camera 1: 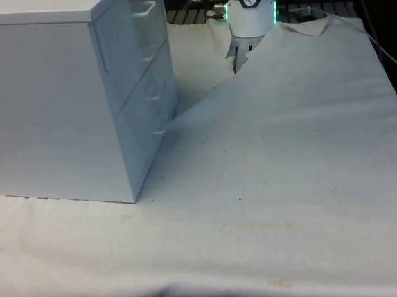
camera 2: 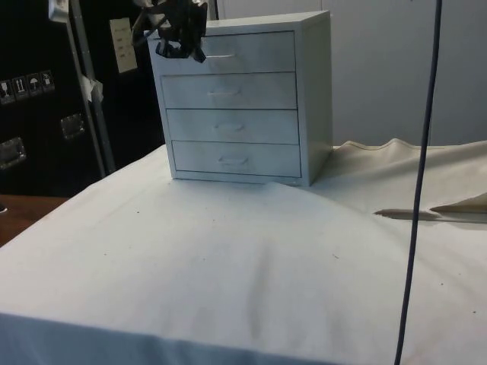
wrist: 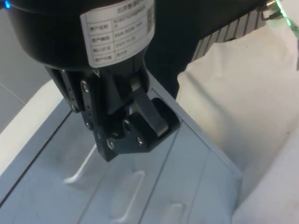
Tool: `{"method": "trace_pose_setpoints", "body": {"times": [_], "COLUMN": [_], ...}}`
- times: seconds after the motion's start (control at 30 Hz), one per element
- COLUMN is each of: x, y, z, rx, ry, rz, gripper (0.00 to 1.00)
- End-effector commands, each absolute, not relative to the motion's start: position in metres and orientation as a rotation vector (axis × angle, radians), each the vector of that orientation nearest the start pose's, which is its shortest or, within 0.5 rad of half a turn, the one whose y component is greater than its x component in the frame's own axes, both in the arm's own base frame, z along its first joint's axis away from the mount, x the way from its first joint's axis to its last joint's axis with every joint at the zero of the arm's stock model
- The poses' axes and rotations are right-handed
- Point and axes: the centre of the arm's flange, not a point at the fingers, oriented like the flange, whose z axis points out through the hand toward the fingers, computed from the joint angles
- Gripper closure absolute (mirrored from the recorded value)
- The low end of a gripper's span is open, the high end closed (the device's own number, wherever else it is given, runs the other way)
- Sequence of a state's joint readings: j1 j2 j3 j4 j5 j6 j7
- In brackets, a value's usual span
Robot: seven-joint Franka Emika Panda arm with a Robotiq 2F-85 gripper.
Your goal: Open the drawer, then close it.
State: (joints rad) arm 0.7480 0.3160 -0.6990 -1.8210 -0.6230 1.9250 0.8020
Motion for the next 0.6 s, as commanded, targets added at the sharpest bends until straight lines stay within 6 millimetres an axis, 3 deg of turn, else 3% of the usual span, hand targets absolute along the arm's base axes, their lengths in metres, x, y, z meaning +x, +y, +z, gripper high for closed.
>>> {"method": "trace_pose_setpoints", "body": {"times": [0.0,0.33,0.57], "x": [0.611,0.611,0.613], "y": [0.023,0.043,0.070], "z": [0.409,0.400,0.388], "rx": [2.327,2.359,2.356], "ry": [-0.566,-0.611,-0.613], "rz": [0.232,0.248,0.263], "gripper": [1.00,1.00,1.00]}}
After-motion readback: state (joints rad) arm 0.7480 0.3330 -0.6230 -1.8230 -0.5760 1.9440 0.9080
